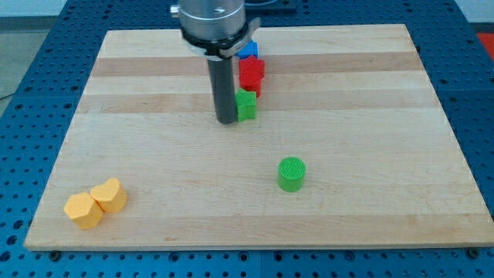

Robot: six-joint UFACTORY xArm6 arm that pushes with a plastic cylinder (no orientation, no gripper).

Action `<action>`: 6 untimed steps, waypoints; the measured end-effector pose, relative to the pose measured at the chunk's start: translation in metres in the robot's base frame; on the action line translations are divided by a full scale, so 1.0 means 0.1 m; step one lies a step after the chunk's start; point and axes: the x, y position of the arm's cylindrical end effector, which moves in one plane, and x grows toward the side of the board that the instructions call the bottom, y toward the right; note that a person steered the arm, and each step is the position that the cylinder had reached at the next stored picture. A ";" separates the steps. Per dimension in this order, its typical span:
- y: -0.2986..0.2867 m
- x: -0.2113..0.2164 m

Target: Push the green circle closer to line of blocks

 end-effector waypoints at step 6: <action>3.04 0.81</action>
